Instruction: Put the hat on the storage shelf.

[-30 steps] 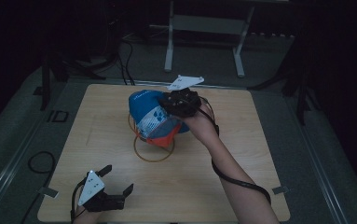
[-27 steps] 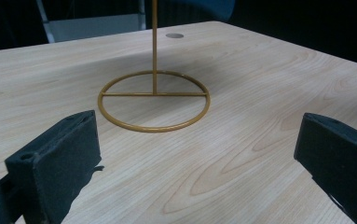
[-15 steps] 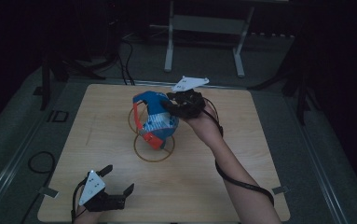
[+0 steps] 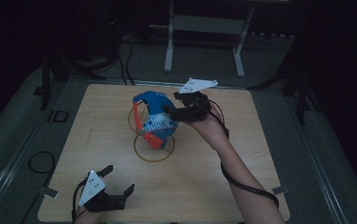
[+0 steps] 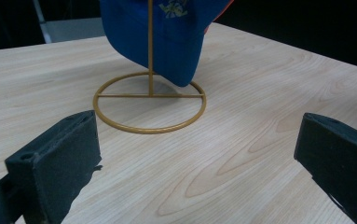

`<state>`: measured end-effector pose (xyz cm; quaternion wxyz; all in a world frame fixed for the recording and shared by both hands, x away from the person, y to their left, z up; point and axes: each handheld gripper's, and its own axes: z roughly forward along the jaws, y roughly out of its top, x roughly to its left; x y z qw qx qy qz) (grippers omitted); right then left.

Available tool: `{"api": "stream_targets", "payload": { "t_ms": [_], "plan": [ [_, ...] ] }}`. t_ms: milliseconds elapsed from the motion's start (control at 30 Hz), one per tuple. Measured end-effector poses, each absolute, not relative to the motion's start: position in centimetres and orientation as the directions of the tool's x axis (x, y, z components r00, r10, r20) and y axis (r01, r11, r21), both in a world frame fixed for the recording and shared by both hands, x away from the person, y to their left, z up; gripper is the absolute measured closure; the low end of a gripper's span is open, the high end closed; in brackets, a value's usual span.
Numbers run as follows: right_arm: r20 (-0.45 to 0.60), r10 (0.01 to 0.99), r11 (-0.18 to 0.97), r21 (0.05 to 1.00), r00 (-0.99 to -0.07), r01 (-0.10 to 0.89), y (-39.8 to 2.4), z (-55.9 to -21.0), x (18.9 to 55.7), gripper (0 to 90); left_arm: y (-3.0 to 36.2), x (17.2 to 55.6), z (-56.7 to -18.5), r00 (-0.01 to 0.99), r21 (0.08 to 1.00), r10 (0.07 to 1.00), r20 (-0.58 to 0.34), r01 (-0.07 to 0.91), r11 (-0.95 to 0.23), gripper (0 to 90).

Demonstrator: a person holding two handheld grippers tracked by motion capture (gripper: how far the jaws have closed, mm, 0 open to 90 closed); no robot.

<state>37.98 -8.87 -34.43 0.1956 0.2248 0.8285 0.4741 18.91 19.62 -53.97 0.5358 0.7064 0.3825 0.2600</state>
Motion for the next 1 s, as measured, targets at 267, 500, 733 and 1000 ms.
{"api": "stream_targets", "payload": {
  "t_ms": [267, 500, 733, 1000],
  "plan": [
    [-0.093, 0.542, 0.448, 0.873, -0.835, 0.194, -10.1, -34.6, 37.6, 25.7, 19.6, 18.9, -54.0, 0.57, 0.955, 0.82, -0.045, 0.267, -0.133, 0.6],
    [-0.065, 0.52, 0.441, 0.874, -0.852, 0.203, -11.5, -35.4, 36.8, 16.4, 19.7, 18.9, -54.1, 0.569, 0.954, 0.821, -0.044, 0.269, -0.136, 0.6],
    [-0.06, 0.517, 0.452, 0.866, -0.854, 0.213, -12.7, -37.0, 36.2, 13.6, 19.5, 18.9, -54.3, 0.571, 0.952, 0.82, -0.047, 0.275, -0.137, 0.5],
    [-0.065, 0.513, 0.453, 0.867, -0.856, 0.206, -14.0, -39.1, 35.5, 13.6, 19.4, 19.0, -54.4, 0.574, 0.951, 0.818, -0.044, 0.276, -0.142, 0.5]
  ]
}}
